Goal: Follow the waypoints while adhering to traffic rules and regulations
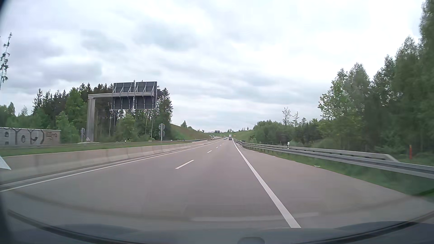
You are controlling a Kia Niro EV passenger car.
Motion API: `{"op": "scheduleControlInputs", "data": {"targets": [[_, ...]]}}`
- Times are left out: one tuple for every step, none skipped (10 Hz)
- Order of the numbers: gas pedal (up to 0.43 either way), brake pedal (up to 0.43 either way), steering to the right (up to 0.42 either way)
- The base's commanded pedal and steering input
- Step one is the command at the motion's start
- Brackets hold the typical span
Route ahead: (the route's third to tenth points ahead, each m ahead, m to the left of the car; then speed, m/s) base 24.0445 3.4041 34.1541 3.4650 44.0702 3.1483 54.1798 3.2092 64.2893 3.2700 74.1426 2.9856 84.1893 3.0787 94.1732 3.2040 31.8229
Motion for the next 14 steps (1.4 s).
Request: {"op": "scheduleControlInputs", "data": {"targets": [[0.287,0.000,-0.001],[0.287,0.000,-0.001],[0.260,0.000,-0.001],[0.248,0.000,-0.001],[0.240,0.000,0.000],[0.240,0.000,0.001],[0.228,0.000,0.004],[0.228,0.000,0.004],[0.228,0.000,0.004],[0.220,0.000,0.003],[0.197,0.000,0.001],[0.189,0.000,0.001],[0.157,0.000,0.001],[0.130,0.000,0.001]]}}
